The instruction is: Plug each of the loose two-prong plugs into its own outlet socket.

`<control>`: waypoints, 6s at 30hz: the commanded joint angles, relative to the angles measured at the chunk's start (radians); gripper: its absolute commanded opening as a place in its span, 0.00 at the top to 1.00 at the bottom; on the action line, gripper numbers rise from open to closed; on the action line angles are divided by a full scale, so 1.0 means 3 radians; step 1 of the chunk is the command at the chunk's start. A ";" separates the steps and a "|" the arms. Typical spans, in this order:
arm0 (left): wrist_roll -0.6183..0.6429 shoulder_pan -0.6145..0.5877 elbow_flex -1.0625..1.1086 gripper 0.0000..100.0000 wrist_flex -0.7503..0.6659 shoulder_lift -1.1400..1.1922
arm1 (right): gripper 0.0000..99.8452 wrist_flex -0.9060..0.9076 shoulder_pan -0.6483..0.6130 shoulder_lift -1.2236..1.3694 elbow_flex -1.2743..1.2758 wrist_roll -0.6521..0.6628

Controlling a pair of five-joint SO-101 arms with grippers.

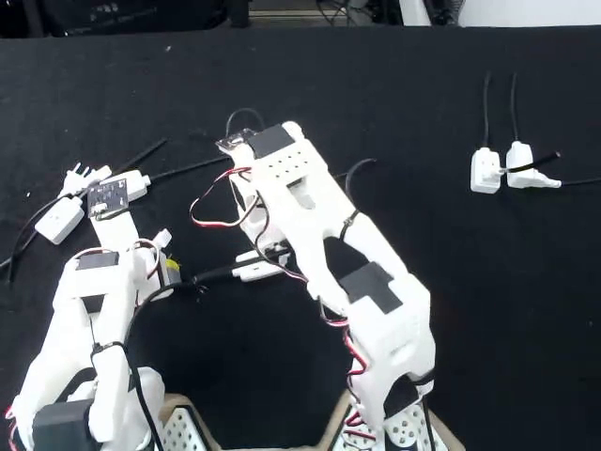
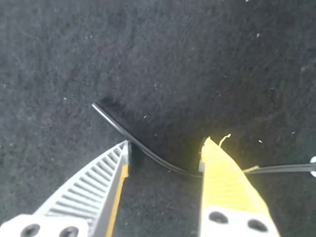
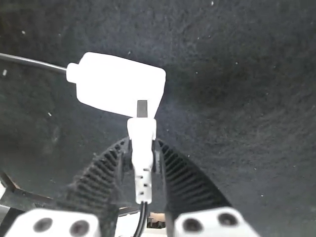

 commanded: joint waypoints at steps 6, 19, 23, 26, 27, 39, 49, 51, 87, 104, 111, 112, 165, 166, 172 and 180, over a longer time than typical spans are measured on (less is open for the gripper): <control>0.0000 -0.0033 -0.0043 0.77 -0.0010 -0.0118 | 0.99 0.0066 0.0061 0.0090 -0.0187 -0.0179; 0.0000 -0.0038 -0.0043 0.77 -0.0005 -0.0128 | 0.99 0.0066 0.0051 0.0136 -0.0197 -0.0425; 0.0000 -0.0038 -0.0043 0.77 -0.0005 -0.0128 | 0.99 0.0066 0.0061 0.0136 -0.0197 -0.0409; 0.0000 -0.0038 -0.0043 0.77 -0.0005 -0.0128 | 0.99 0.0072 0.0066 0.0141 -0.0248 -0.0399; 0.0000 -0.0038 -0.0043 0.77 -0.0005 -0.0128 | 0.99 0.0082 0.0066 0.0141 -0.0284 -0.0378; 0.0000 -0.0038 -0.0043 0.77 -0.0005 -0.0128 | 0.99 0.0138 0.0066 0.0120 -0.0355 -0.0292; 0.0000 -0.0038 -0.0043 0.77 -0.0005 -0.0128 | 0.99 0.0138 0.0056 -0.0013 -0.0269 -0.0286; 0.0000 -0.0043 -0.0043 0.77 -0.0005 -0.0128 | 0.99 0.0138 0.0051 -0.0207 -0.0253 -0.0286; 0.0000 -0.0043 -0.0074 0.77 0.0000 -0.0128 | 0.98 -0.2348 0.1135 -0.1225 0.2396 0.1089; 0.0000 -0.0038 -0.0105 0.77 0.0087 -0.0128 | 0.95 -0.2112 0.1141 -0.1256 0.2376 0.1637; -0.0005 -0.0043 -0.0120 0.77 0.0123 -0.0128 | 0.99 -0.1887 0.1089 -0.2207 0.2473 0.1524; -0.0005 -0.0043 -0.0120 0.77 0.0118 -0.0128 | 0.99 -0.1846 0.1048 -0.2386 0.2524 0.1447; -0.0036 0.0647 -0.0468 0.77 0.0752 -0.1851 | 0.99 -0.5150 -0.1217 -0.3941 0.4984 0.0225; -0.0051 0.0642 -0.0448 0.77 0.0757 -0.1851 | 0.99 -0.5150 -0.1207 -0.3941 0.4984 0.0225; -0.0312 0.0555 -0.0110 0.77 0.0568 -0.1857 | 0.99 -0.5150 -0.1212 -0.3941 0.4979 0.0225; -0.0317 0.0197 0.0038 0.77 0.0358 -0.1857 | 0.99 -0.4895 -0.1212 -0.4017 0.4902 0.0251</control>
